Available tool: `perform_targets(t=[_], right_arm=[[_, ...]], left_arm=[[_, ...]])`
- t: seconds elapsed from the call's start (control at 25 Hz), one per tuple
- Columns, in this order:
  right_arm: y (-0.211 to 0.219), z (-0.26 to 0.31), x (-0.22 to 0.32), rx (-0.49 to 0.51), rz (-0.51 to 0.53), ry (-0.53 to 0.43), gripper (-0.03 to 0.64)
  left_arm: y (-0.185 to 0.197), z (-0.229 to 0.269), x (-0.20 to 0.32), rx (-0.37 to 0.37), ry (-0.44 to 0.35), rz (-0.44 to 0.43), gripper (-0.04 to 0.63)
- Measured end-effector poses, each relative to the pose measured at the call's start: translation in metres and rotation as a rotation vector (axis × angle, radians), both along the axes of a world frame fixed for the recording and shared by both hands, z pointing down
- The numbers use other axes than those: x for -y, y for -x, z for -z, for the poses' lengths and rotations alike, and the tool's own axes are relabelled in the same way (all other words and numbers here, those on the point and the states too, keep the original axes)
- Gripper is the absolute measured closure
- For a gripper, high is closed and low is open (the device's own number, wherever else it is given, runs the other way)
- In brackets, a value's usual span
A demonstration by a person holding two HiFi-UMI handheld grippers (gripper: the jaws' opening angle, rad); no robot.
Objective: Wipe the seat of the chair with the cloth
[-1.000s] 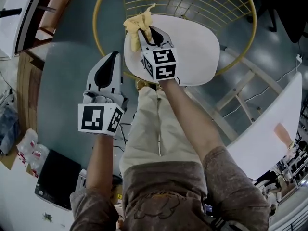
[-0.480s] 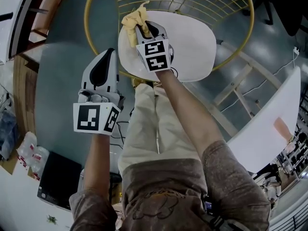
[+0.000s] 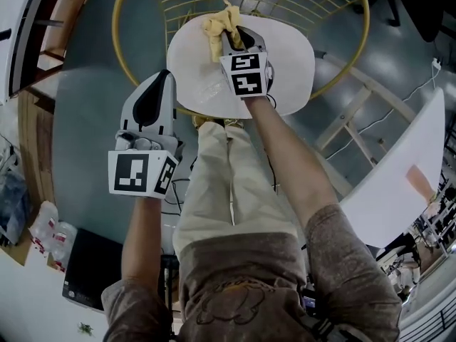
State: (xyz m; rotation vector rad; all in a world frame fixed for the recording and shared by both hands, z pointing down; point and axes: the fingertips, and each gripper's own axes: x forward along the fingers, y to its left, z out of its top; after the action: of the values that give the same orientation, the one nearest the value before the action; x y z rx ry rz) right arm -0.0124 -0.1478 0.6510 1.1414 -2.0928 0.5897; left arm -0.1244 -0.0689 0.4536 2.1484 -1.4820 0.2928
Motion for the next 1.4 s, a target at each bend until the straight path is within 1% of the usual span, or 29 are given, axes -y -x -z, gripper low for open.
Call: perform_targets(t=[0.16,0.36,0.6,0.72,0.92,1.04,1.16,1.28,1.4], right_arm=[[-0.033,-0.003,0.003,-0.032,-0.05,0.001,0.514],[-0.071,0.003,0.007,-0.081,-0.081,-0.017,0.514],[-0.142,0.005,0.003,-0.166,-0.189,0.0,0.514],[-0.166,0.012,0.0,-0.197,-0.195,-0.024,0.514],[-0.2,0.024,-0.008,-0.233,-0.229,-0.033,0.514],[-0.213,0.034,-0.012,-0.237,-0.27,-0.046,0.514],[-0.217,0.042,-0.013,-0.228,-0.293,-0.074,0.514],[-0.208,0.049,-0.018,-0.179,-0.295,-0.086,0.514],[-0.187,0.059,-0.022,-0.119,-0.267,-0.098,0.514]], left_arm=[[-0.008,0.0,0.005,-0.008,0.001,-0.015,0.586],[-0.02,0.002,0.012,-0.017,-0.004,-0.042,0.586],[-0.031,0.005,0.016,-0.018,-0.008,-0.073,0.586],[-0.036,0.007,0.017,-0.016,-0.009,-0.09,0.586],[-0.042,0.012,0.019,-0.015,-0.01,-0.108,0.586],[-0.048,0.016,0.02,-0.021,-0.014,-0.115,0.586],[-0.052,0.018,0.02,-0.029,-0.018,-0.12,0.586],[-0.051,0.02,0.019,-0.029,-0.019,-0.118,0.586],[-0.049,0.021,0.017,-0.03,-0.015,-0.107,0.586]])
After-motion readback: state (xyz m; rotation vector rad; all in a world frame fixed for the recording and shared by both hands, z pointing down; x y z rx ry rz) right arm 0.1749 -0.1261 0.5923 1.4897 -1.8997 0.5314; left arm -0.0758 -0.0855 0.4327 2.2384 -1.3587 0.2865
